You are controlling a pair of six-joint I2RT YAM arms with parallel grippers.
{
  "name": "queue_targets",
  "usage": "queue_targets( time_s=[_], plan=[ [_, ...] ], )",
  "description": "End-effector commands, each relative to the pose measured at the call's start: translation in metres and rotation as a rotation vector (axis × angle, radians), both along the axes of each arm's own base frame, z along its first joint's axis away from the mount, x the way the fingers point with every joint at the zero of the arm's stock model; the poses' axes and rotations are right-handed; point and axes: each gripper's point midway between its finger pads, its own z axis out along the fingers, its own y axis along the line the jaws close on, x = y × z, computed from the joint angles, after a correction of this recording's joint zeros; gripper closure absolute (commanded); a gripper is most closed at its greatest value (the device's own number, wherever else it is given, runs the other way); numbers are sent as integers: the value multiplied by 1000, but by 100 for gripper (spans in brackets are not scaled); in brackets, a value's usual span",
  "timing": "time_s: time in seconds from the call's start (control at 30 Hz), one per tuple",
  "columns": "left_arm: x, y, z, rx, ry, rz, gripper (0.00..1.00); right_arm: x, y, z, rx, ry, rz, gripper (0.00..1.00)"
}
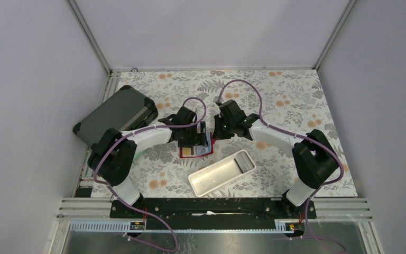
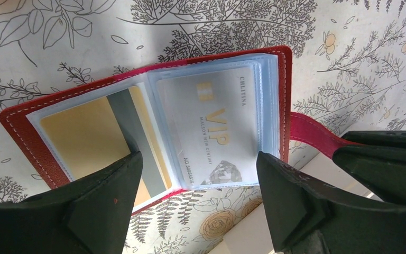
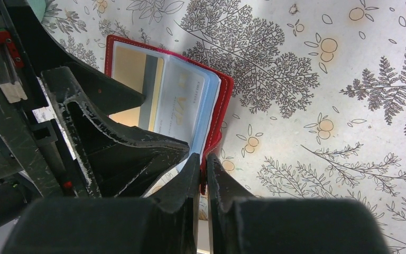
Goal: Put the credit cards into the card holder
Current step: Turn over the card slot in the card holder.
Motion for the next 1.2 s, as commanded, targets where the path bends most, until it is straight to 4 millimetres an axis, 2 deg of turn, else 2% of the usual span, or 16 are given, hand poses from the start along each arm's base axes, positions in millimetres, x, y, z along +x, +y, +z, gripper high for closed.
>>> queue_targets(
  time_s=[0.0, 0.47, 0.67, 0.9, 1.17],
  plan=[
    [8, -7, 5, -16, -14, 1, 18, 3, 13, 32, 57, -50, 17, 100],
    [6, -12, 0, -22, -1, -25, 16, 1, 17, 29, 43, -55, 34, 100],
    [2, -8, -13, 18, 42, -19, 21, 2, 16, 32, 43, -64, 31, 100],
    [1, -2, -15, 52, 34, -15, 26, 6, 5, 26, -14, -82, -5, 100],
    [0, 3, -18, 79, 38, -16, 27, 7, -7, 22, -56, -96, -31, 100]
  ],
)
